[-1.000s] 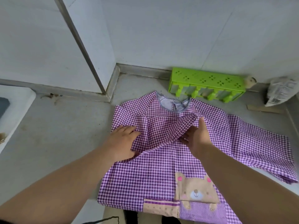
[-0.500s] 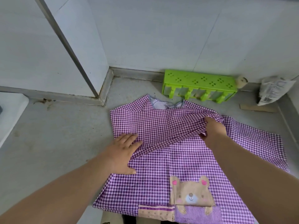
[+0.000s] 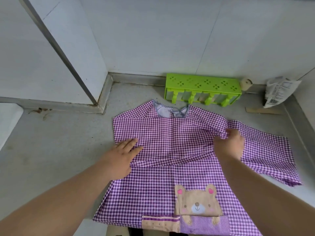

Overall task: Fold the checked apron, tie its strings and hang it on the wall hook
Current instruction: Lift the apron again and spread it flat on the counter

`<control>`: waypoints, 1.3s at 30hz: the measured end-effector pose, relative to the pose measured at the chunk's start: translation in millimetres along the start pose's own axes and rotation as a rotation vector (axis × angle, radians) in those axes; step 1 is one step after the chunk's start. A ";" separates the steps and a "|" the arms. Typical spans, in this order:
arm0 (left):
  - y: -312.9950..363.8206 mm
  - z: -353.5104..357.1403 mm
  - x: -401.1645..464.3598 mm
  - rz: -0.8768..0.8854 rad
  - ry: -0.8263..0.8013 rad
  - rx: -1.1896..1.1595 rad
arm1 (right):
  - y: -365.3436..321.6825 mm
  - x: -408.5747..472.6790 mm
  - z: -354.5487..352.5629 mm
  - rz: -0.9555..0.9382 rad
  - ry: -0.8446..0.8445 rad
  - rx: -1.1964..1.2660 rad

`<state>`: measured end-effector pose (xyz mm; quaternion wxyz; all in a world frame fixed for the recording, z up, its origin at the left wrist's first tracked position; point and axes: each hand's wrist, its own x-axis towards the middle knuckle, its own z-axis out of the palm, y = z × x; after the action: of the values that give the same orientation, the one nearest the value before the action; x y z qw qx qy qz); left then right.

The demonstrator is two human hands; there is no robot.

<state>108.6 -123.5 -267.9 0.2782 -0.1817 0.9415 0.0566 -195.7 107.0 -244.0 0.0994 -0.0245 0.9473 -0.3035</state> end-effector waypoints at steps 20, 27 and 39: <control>94.9 -71.3 53.8 0.055 -0.155 0.090 | 54.1 -3.8 -40.9 -0.048 -0.124 -0.220; 139.5 -80.5 83.2 -0.085 -0.234 0.168 | 145.4 30.1 -83.3 0.777 0.083 0.361; 134.1 -76.6 78.1 -0.069 -0.141 0.133 | 123.5 69.5 -103.2 0.896 0.082 0.993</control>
<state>-40.9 -39.3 -245.5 0.3571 -0.1905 0.9144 -0.0031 -283.0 259.1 -245.5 0.1794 0.4312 0.6169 -0.6335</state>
